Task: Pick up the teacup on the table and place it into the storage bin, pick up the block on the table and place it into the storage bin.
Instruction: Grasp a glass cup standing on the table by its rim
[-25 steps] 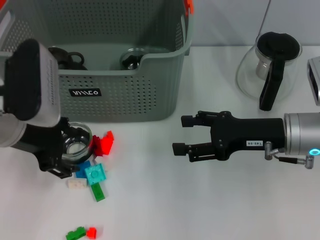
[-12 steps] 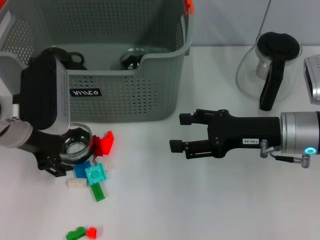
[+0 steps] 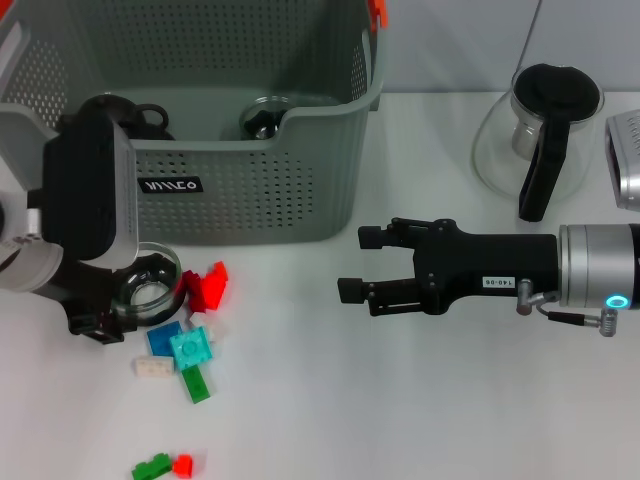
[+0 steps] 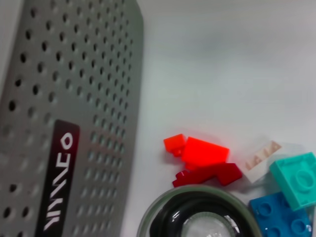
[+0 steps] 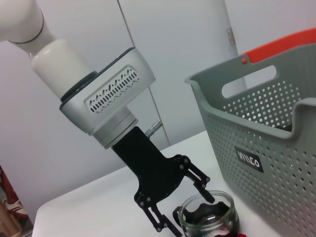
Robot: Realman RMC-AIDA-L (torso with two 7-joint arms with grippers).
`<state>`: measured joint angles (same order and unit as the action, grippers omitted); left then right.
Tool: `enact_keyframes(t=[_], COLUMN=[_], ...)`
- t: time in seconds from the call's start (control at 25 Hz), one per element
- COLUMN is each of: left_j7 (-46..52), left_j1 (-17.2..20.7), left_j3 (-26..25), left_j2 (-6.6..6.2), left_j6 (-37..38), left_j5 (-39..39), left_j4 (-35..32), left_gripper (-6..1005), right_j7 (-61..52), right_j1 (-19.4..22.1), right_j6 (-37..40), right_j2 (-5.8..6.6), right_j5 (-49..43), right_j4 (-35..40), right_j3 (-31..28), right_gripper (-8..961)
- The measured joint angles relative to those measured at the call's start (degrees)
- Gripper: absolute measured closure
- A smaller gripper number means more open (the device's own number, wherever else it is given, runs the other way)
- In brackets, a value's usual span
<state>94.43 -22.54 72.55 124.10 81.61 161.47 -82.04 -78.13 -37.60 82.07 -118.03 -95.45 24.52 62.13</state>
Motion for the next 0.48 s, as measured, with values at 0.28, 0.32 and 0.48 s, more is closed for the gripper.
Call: enact_keyframes(t=[0.28, 0.32, 0.48], left_j7=[0.4, 0.6, 1.3], left_j1=[0.0, 0.0, 0.0], left_j3=[1.4, 1.9, 3.1], left_j2=[0.23, 0.29, 0.35], left_j6=[1.2, 1.4, 1.6], left_j5=[0.1, 0.1, 0.1], left_j4=[0.0, 0.0, 0.0], left_gripper=[319, 325, 350], right_j7=[0.0, 0.0, 0.0], right_j1=[0.1, 0.1, 0.0], right_j6=[0.0, 0.0, 0.0], right_j2=[0.00, -0.01, 0.00], right_j5=[0.0, 0.0, 0.0], right_j4=[0.0, 0.1, 0.1], right_j3=[0.0, 0.0, 0.0], right_gripper=[27, 27, 27])
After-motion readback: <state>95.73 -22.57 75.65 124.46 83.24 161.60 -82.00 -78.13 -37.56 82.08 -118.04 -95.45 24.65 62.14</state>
